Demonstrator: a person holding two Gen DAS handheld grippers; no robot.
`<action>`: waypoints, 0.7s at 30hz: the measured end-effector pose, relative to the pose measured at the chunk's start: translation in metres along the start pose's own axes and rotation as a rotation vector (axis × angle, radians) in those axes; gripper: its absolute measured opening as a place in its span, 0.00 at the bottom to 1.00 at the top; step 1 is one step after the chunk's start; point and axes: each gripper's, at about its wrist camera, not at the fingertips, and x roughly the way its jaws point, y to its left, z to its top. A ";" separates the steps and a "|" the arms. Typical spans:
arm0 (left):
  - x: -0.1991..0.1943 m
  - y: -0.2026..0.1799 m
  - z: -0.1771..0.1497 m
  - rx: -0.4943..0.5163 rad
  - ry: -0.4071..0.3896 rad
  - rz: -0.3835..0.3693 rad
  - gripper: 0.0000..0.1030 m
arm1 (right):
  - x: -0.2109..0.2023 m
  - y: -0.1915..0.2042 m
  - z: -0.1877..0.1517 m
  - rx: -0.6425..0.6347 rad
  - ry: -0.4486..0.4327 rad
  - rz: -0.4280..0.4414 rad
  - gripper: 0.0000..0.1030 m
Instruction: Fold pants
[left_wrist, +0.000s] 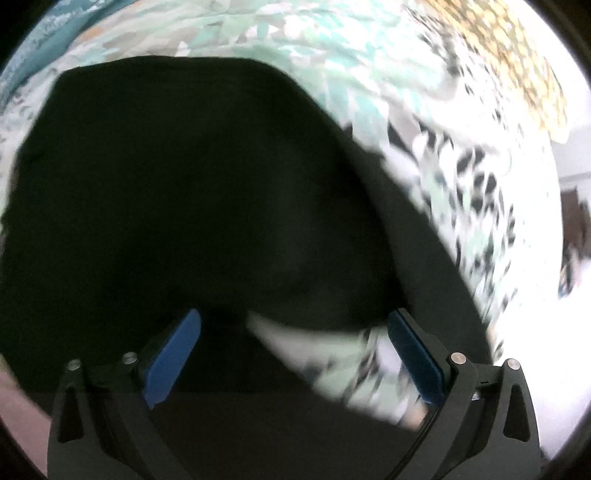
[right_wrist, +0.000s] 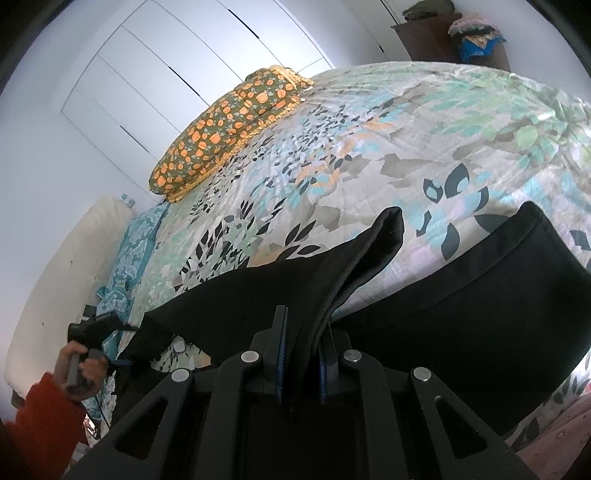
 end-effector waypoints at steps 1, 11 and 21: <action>-0.013 -0.002 -0.014 0.016 -0.035 0.031 0.98 | 0.002 0.000 0.000 0.001 0.003 0.000 0.13; -0.004 -0.026 0.035 0.029 -0.165 -0.088 0.99 | 0.005 0.008 -0.003 -0.043 0.012 -0.010 0.12; 0.044 -0.053 0.065 0.063 -0.092 -0.205 0.03 | -0.009 0.008 -0.001 -0.028 0.015 -0.008 0.11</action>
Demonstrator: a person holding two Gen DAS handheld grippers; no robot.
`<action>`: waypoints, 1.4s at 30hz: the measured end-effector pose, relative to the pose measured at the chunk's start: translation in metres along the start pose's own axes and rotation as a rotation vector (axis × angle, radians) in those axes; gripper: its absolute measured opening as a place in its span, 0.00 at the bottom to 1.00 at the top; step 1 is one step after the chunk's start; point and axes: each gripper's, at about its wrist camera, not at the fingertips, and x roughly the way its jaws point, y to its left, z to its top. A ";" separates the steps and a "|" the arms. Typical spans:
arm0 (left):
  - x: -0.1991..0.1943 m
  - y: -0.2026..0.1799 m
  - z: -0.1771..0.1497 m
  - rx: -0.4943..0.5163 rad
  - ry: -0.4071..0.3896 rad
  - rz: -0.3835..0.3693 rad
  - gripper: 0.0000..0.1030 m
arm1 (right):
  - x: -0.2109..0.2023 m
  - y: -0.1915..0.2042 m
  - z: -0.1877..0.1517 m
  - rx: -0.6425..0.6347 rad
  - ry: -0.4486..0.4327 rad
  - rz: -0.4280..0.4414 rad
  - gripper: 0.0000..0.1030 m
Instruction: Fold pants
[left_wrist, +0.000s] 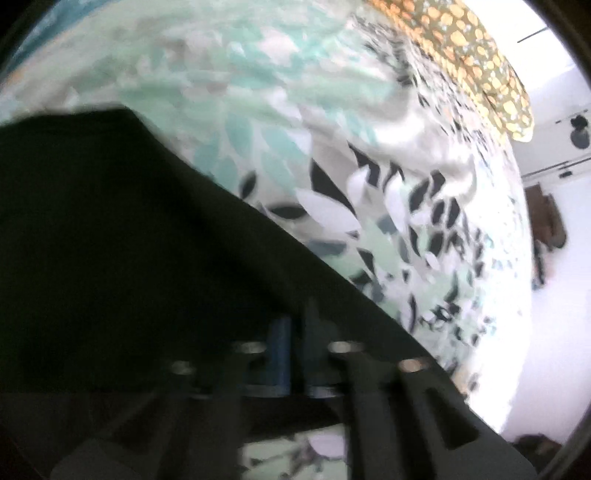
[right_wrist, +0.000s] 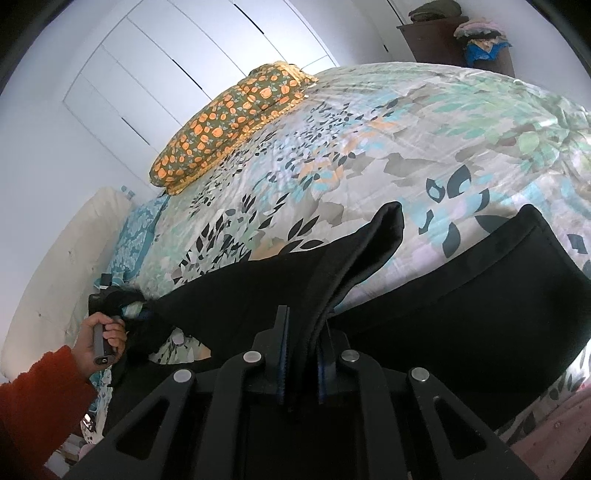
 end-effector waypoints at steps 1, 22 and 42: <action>-0.008 0.001 -0.004 0.006 -0.037 -0.016 0.03 | 0.000 0.000 0.001 0.004 0.001 0.002 0.11; -0.102 0.090 -0.250 0.188 -0.063 0.026 0.03 | -0.004 -0.070 0.058 -0.027 0.297 -0.227 0.09; -0.106 0.085 -0.268 0.234 -0.007 0.001 0.04 | 0.005 -0.103 0.077 -0.160 0.437 -0.229 0.73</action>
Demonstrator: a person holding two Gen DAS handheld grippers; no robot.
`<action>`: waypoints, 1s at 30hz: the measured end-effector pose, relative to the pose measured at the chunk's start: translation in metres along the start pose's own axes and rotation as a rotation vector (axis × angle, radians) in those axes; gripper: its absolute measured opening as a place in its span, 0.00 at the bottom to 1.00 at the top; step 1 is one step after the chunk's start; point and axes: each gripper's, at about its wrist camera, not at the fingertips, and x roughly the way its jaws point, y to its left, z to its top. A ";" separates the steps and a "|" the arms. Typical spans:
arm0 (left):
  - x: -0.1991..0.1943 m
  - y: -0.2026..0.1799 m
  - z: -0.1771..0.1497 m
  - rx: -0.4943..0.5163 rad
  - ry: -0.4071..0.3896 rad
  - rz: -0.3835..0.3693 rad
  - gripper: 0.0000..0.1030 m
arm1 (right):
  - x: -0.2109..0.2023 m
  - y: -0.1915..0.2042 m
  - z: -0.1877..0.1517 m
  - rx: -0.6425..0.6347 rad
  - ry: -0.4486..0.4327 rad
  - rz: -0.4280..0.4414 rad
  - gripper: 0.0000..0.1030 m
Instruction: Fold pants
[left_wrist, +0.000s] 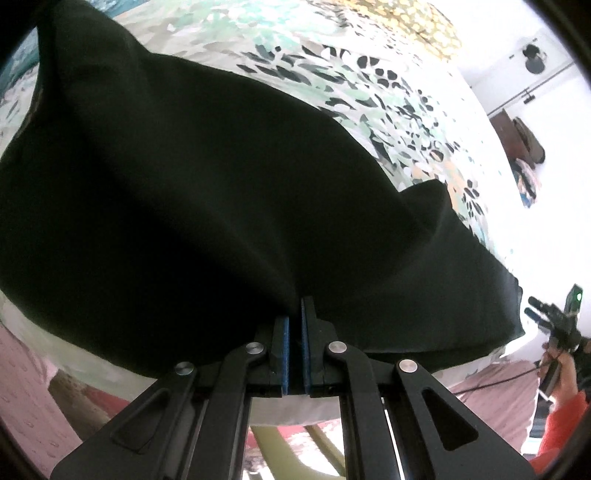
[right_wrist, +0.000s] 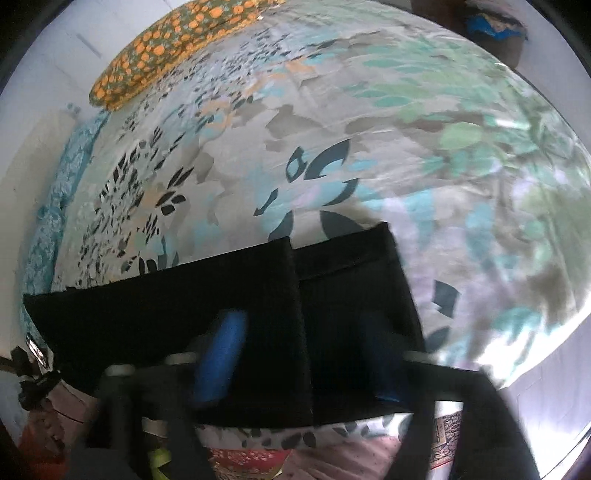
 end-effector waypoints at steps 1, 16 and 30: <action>0.000 0.000 -0.001 0.002 0.000 0.000 0.04 | 0.005 0.004 0.002 -0.014 0.019 0.006 0.69; 0.010 -0.042 -0.037 0.163 0.116 -0.050 0.04 | 0.004 0.006 0.005 -0.155 0.150 -0.263 0.10; 0.027 -0.060 -0.046 0.212 0.172 -0.049 0.04 | 0.011 -0.017 0.007 -0.111 0.125 -0.373 0.11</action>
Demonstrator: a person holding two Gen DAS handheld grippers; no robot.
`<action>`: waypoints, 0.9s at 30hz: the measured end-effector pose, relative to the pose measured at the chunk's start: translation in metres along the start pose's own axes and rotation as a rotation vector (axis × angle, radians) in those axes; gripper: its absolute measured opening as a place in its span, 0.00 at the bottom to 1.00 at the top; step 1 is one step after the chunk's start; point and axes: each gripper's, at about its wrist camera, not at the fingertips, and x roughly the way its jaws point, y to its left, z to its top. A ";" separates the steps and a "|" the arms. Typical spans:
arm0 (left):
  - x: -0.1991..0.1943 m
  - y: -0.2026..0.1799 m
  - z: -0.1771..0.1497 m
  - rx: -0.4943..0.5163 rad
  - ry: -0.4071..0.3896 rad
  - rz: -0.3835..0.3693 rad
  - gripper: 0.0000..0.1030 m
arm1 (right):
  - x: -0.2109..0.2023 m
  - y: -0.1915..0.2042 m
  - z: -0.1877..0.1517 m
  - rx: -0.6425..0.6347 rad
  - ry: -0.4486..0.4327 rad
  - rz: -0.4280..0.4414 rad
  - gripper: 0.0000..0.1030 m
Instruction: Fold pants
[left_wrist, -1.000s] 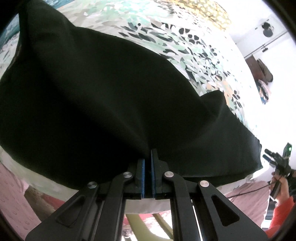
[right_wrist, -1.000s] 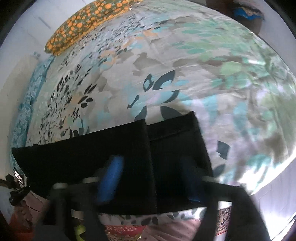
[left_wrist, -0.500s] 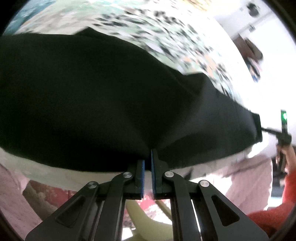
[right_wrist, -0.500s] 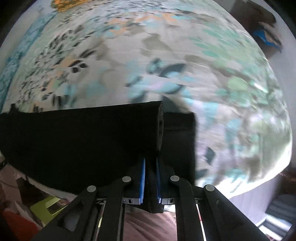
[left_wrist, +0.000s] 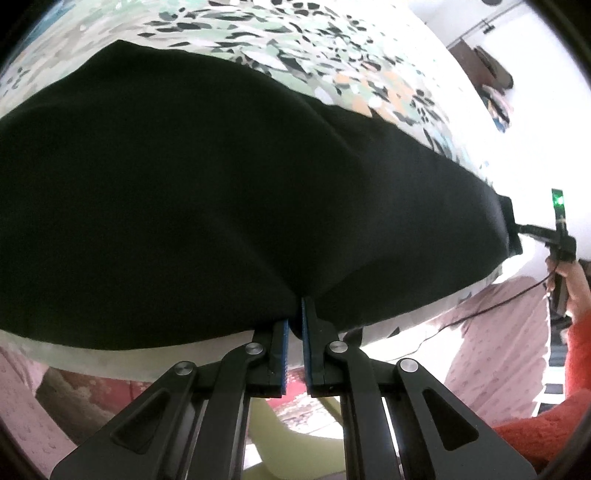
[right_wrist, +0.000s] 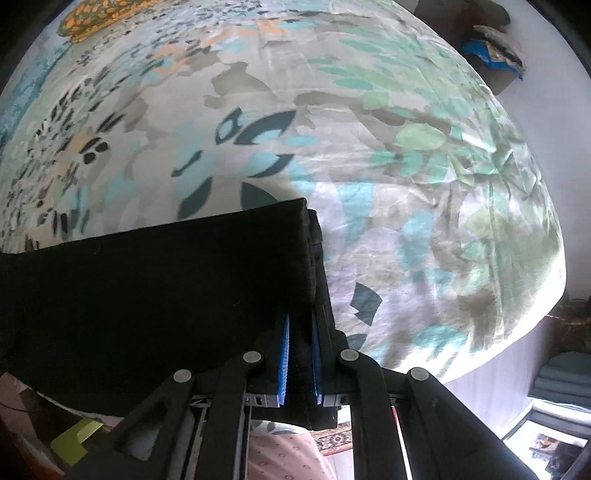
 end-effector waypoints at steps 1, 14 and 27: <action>0.002 0.001 0.000 -0.002 0.005 0.001 0.04 | 0.002 0.001 0.000 -0.001 0.003 -0.007 0.11; -0.006 0.005 -0.008 -0.027 0.076 -0.028 0.37 | -0.001 0.035 0.001 -0.058 -0.020 -0.150 0.34; -0.078 0.094 0.011 -0.097 -0.269 0.341 0.72 | -0.083 0.231 0.004 -0.058 -0.161 0.749 0.61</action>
